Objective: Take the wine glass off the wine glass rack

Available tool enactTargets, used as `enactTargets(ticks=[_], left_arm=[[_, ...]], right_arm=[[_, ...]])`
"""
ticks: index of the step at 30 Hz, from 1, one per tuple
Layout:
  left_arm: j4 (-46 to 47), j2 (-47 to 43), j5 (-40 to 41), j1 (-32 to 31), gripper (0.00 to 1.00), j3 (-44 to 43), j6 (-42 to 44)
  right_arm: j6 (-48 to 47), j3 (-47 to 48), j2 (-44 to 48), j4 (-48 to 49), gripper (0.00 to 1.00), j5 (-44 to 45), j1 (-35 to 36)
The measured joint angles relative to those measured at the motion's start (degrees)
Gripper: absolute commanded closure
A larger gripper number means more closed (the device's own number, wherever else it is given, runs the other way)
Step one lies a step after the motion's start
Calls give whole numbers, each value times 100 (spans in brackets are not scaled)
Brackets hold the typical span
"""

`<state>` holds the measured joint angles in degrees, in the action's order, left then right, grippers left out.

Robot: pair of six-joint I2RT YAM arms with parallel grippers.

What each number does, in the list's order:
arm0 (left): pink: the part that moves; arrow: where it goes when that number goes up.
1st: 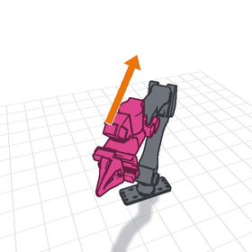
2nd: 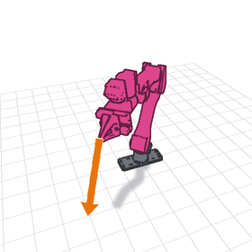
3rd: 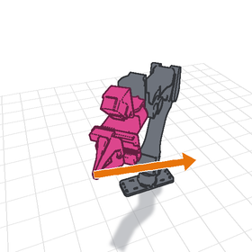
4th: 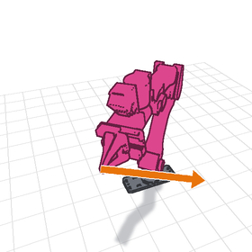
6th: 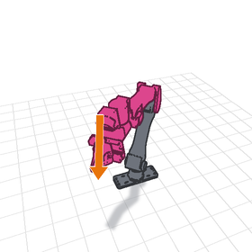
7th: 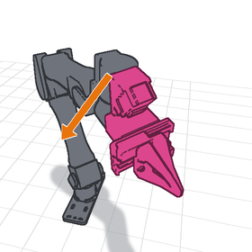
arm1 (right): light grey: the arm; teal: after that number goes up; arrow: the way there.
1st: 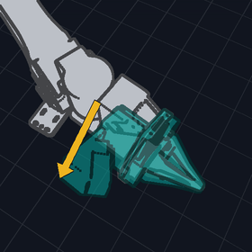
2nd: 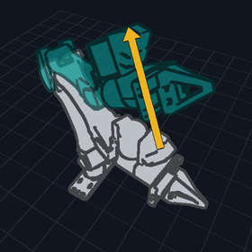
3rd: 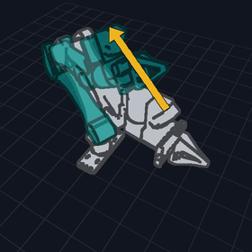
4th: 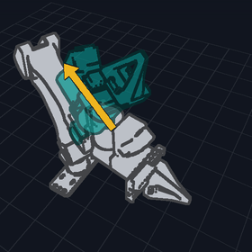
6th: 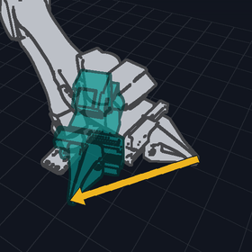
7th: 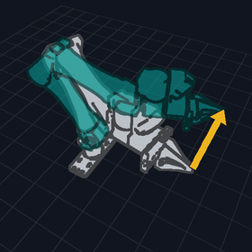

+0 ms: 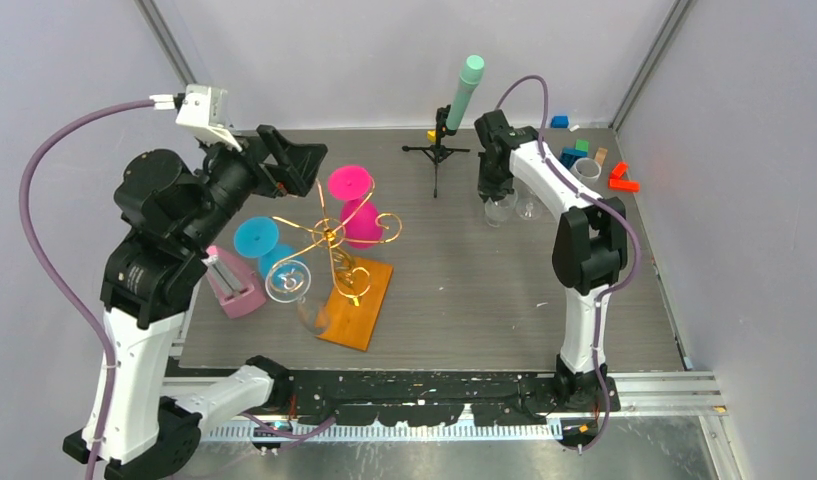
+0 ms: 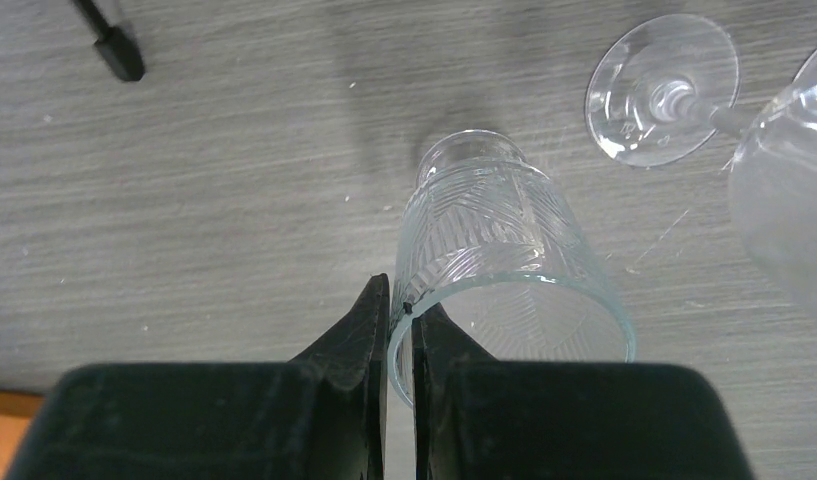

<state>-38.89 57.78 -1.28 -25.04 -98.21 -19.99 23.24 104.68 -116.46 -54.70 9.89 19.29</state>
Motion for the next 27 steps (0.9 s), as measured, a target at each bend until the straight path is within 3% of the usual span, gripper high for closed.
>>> enactTargets(ticks=[17,27], left_arm=[[-334,844,22,0,0,-297,127],[-699,1268,-138,264,0,-872,83]], right_arm=[[-26,544,-385,149,61,-216,-254],[-13,1137,-343,48,53,-328,-291]])
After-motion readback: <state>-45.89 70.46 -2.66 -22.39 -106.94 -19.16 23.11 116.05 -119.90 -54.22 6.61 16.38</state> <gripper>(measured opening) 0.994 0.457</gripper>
